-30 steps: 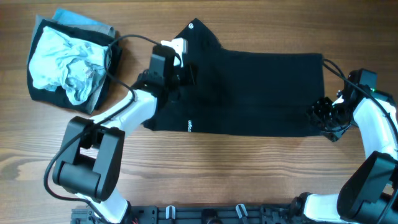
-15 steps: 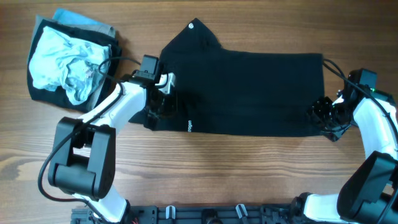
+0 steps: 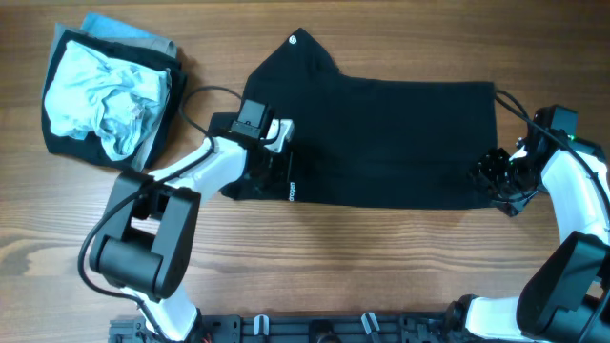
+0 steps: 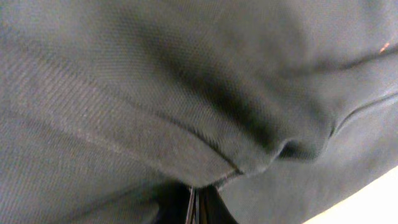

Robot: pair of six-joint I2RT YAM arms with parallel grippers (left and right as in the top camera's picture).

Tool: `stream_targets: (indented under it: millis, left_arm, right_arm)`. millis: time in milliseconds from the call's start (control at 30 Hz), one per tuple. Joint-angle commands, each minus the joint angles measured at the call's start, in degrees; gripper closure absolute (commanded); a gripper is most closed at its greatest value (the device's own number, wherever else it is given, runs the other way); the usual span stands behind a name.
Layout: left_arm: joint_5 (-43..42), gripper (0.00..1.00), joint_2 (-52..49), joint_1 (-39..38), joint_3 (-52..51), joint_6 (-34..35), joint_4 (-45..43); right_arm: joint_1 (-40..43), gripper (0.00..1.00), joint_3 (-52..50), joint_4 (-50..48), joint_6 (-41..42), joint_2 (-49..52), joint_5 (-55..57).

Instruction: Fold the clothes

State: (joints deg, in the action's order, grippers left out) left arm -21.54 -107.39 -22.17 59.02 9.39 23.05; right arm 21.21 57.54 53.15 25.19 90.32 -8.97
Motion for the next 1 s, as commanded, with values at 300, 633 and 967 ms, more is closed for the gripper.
stream_targets:
  millis: [300, 633, 967]
  left_arm:
    - [6.8, 0.94, 0.6, 1.5, 3.0, 16.9, -25.3]
    - [6.8, 0.79, 5.0, 3.0, 3.9, 12.3, -5.8]
    - [6.7, 0.96, 3.9, -1.3, 2.6, 5.5, 5.7]
  right_arm:
    - [0.2, 0.27, 0.9, 0.5, -1.2, -1.0, -0.5]
    - [0.2, 0.27, 0.9, 0.9, -1.2, -1.0, -0.5]
    - [0.2, 0.26, 0.9, 0.2, -1.2, -1.0, -0.5]
